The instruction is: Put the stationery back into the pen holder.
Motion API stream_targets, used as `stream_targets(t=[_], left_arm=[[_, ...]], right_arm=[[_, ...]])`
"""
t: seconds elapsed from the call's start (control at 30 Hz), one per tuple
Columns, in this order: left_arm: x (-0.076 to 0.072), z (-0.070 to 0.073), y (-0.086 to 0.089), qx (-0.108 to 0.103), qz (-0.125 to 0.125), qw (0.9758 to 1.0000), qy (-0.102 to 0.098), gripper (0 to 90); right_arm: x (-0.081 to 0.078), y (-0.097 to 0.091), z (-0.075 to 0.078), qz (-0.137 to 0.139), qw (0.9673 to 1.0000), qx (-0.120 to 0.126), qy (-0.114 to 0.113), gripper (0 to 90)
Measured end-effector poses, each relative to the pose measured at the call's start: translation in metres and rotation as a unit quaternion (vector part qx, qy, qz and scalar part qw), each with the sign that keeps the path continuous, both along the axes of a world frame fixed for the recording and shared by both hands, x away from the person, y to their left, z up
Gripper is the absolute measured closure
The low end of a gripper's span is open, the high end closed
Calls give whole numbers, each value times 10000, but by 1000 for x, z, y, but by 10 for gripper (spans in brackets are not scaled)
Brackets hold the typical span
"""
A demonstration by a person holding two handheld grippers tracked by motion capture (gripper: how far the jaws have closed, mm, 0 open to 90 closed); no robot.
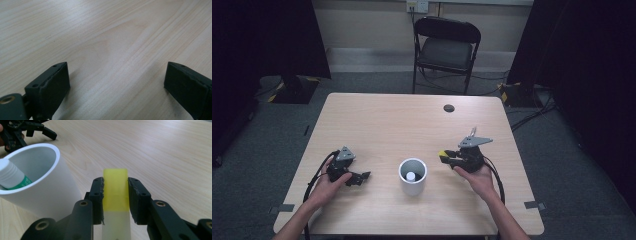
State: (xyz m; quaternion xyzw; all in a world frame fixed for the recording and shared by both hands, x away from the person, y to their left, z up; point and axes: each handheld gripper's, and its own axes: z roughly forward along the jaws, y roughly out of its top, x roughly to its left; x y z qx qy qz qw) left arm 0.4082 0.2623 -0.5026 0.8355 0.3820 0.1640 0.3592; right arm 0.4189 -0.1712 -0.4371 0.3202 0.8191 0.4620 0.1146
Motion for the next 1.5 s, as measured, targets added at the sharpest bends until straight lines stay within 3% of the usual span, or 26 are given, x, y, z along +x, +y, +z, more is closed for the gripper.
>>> stream_targets(t=[0.17,0.4,0.67,0.97,1.5], left_arm=[[0,0,0,-6,1,10000,2,58],[0,0,0,-3,0,10000,0,57],[0,0,0,-1,3,10000,-3,57],[0,0,0,2,2,10000,-3,57],[-1,0,0,-4,22,10000,-9,58]], right_arm=[[-2,-2,9,-39,9998,131,-112,673],[-6,-3,27,11,9982,497,-328,674],[-13,5,45,178,9963,647,-538,673],[-16,14,48,242,9953,719,-609,673],[-19,39,56,619,9929,772,-657,673]])
